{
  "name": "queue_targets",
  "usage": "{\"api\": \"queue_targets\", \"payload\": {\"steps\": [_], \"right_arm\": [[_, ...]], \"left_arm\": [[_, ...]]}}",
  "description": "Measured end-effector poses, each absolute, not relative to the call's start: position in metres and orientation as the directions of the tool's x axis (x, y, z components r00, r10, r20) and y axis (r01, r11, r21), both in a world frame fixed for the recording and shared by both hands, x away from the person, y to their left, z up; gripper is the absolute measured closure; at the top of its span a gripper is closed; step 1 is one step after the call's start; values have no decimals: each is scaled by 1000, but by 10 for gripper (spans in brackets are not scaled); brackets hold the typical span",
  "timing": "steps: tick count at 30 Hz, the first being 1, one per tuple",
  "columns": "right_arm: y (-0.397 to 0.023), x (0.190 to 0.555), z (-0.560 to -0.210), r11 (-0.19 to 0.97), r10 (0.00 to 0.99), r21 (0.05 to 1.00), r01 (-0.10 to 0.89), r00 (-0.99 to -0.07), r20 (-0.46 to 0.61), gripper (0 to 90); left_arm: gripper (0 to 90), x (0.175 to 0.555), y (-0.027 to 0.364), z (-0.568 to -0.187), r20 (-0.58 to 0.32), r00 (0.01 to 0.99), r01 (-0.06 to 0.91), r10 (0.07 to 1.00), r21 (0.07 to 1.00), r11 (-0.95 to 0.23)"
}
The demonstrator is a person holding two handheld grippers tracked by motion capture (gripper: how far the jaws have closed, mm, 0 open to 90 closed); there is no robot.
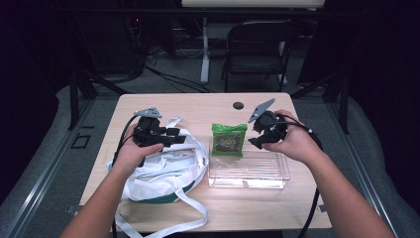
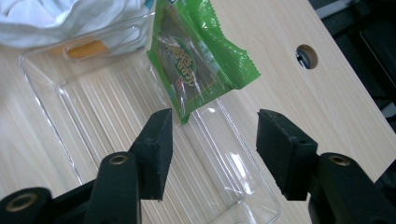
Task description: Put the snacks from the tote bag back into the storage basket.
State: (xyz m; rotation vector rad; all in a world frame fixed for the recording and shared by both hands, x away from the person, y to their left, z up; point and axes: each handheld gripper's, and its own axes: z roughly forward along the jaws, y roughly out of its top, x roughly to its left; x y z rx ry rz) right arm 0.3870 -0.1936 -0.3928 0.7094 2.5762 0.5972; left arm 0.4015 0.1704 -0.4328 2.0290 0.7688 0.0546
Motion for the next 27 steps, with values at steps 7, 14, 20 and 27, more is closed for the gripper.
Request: {"api": "queue_targets", "payload": {"steps": [7, 14, 20, 27], "right_arm": [[-208, 371, -409, 655, 669, 620, 433, -714, -208, 475], [-222, 356, -428, 572, 733, 678, 462, -659, -169, 476], [-226, 339, -443, 541, 770, 696, 473, -611, -183, 483], [-226, 321, -456, 497, 796, 736, 460, -580, -175, 505]], "left_arm": [[528, 400, 178, -436, -254, 790, 506, 559, 784, -359], [523, 397, 186, -438, -247, 783, 507, 572, 785, -356], [522, 391, 189, -444, -238, 772, 513, 589, 781, -357], [521, 383, 194, -450, -236, 769, 510, 594, 787, -348]]}}
